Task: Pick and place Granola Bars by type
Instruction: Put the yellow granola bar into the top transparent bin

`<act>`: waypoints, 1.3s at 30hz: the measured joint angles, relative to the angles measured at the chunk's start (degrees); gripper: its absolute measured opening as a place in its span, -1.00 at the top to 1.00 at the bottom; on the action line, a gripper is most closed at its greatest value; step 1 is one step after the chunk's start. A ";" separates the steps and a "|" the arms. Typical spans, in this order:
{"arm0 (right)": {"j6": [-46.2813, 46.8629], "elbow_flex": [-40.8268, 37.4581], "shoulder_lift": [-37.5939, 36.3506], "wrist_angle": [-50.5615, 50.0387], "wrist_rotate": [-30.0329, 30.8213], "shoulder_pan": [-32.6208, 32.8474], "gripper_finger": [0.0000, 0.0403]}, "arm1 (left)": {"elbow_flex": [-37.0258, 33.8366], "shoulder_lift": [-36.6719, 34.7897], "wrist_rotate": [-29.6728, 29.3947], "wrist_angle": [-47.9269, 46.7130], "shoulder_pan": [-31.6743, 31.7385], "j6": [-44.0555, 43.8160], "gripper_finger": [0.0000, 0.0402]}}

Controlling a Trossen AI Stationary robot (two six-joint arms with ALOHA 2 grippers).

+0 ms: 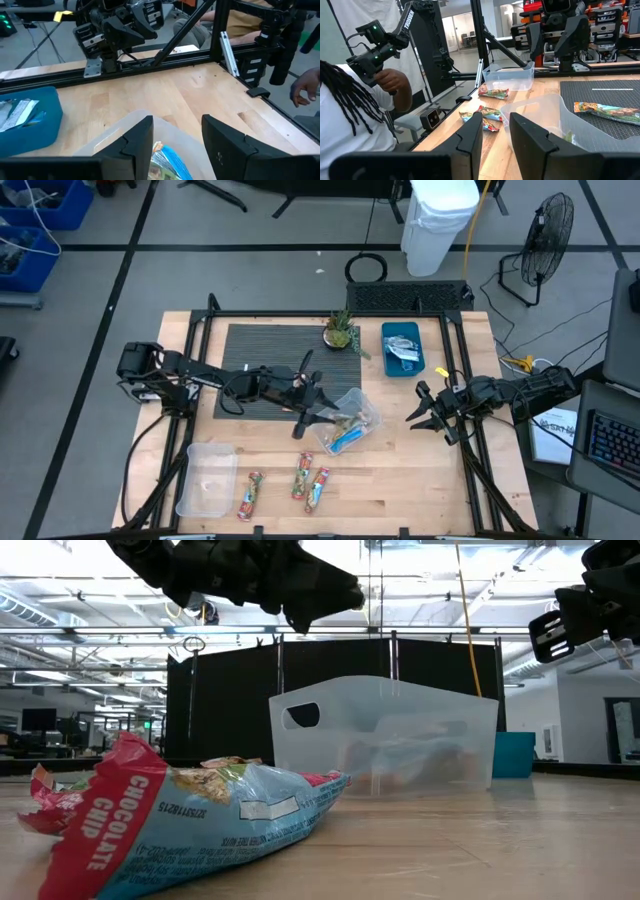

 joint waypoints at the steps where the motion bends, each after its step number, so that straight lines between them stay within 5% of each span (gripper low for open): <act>1: -0.01 -0.01 -0.02 0.00 0.00 0.00 0.56 | 0.00 0.00 -0.57 -0.02 0.00 0.00 0.14; 8: -0.01 -0.01 0.00 0.00 0.00 0.00 0.56 | 0.00 -0.07 -6.72 -4.84 0.00 0.66 0.14; 19: 0.01 0.01 0.00 0.00 0.02 -0.01 0.56 | 0.00 -3.84 -27.10 -24.73 0.26 -8.94 0.14; 39: 0.00 0.00 0.00 -0.02 0.01 -0.01 0.56 | -0.02 -3.82 -29.35 -57.29 7.07 -44.77 0.14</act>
